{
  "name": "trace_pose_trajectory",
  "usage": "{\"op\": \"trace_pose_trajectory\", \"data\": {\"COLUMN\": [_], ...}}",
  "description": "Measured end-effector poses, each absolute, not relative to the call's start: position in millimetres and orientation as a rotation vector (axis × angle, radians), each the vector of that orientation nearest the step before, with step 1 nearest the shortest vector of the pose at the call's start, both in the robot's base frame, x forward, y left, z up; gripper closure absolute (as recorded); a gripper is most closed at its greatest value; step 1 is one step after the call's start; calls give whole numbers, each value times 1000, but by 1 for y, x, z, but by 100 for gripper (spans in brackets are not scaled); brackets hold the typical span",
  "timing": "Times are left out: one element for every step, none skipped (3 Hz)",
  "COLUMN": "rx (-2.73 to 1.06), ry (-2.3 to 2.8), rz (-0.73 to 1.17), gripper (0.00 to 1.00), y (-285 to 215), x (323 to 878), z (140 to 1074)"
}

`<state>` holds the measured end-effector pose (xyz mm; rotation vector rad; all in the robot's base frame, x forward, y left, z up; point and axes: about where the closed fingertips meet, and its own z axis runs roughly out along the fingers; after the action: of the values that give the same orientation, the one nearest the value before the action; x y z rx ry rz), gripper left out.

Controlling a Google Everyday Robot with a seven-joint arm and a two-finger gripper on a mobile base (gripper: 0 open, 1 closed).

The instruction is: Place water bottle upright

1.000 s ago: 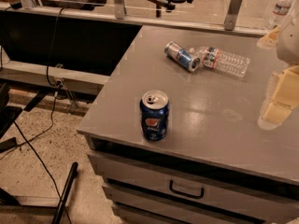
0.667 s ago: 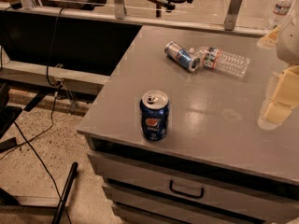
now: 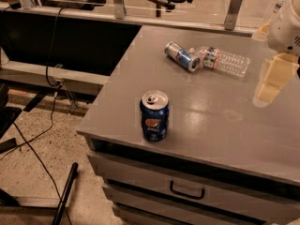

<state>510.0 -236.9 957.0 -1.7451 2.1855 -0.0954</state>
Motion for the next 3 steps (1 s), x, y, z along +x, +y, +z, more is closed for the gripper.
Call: {"op": "trace_pose_trajectory", "data": {"rx": [-1737, -1708, -1677], "ry": [2176, 2208, 2282], "rz": [-78, -58, -66], "gripper": [0, 0, 0], "y": [-246, -241, -231], "x": [585, 637, 671], "z": [940, 926, 911]}}
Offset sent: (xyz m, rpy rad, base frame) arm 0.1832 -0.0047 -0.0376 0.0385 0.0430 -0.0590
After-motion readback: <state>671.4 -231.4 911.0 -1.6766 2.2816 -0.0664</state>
